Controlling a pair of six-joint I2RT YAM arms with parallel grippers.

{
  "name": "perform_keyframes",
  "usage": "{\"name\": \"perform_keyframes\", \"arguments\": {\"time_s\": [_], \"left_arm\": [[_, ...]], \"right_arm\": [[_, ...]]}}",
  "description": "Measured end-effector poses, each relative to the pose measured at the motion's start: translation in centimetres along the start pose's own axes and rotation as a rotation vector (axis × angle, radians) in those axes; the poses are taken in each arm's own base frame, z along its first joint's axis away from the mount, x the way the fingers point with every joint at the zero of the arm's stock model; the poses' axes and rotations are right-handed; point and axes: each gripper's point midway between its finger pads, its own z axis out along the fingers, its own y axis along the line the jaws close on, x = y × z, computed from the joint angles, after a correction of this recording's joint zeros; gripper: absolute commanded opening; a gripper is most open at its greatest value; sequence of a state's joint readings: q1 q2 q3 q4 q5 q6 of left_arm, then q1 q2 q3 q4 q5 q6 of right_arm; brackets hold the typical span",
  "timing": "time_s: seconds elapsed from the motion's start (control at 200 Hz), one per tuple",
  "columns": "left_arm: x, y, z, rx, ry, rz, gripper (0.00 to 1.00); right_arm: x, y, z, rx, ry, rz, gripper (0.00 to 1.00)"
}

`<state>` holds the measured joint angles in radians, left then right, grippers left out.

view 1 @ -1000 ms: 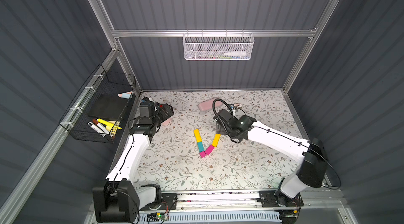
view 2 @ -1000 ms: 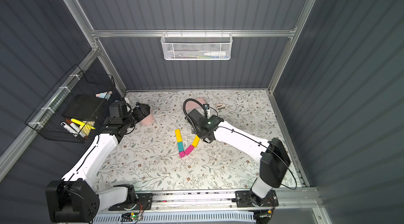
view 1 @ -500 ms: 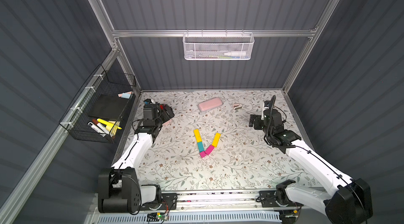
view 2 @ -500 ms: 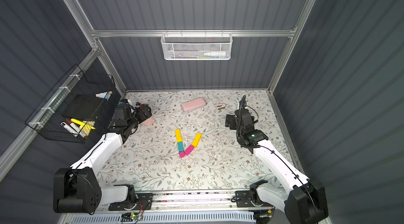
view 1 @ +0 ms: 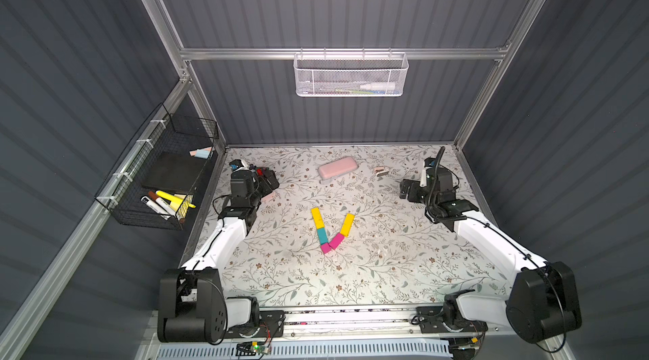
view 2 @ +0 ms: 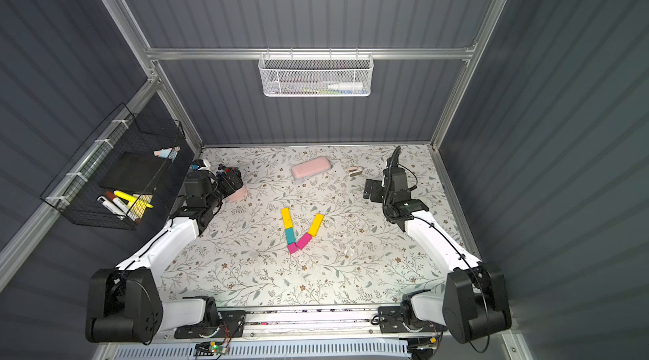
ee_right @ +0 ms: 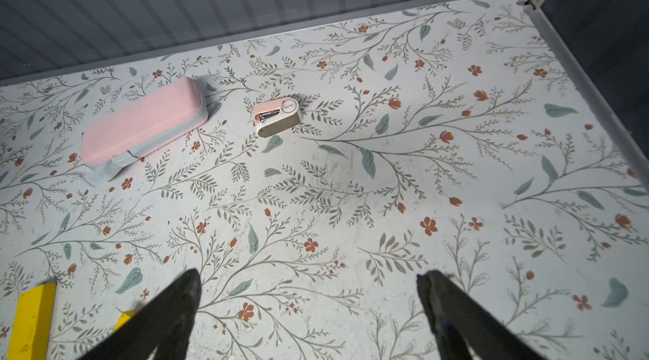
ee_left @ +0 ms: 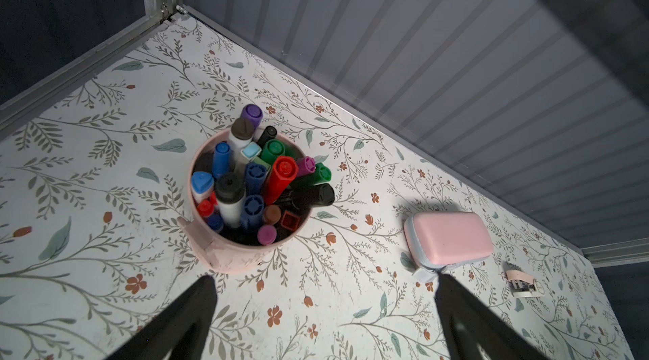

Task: Assemble the letter v with building blocks
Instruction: Reset both arms

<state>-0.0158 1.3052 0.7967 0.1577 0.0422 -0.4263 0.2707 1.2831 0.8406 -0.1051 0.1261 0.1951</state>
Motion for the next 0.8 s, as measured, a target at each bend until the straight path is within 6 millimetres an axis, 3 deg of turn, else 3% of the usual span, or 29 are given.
{"name": "perform_keyframes", "arguments": {"time_s": [0.18, 0.4, 0.6, 0.8], "left_arm": [[0.2, 0.8, 0.1, -0.019, -0.037, 0.020, 1.00], [2.9, 4.7, -0.7, -0.125, -0.090, 0.077, 0.99], [1.0, 4.7, -1.1, -0.161, -0.200, 0.140, 0.99], [2.3, 6.1, -0.8, -0.204, -0.220, 0.194, 0.99]], "right_arm": [[2.0, -2.6, -0.6, 0.075, 0.002, -0.008, 0.99], [4.4, -9.5, -1.8, 0.272, -0.060, 0.081, 0.99], [5.6, -12.3, -1.3, 0.349, -0.122, 0.123, 0.99], [6.5, -13.3, 1.1, 0.348, -0.143, 0.119, 0.99]]}}
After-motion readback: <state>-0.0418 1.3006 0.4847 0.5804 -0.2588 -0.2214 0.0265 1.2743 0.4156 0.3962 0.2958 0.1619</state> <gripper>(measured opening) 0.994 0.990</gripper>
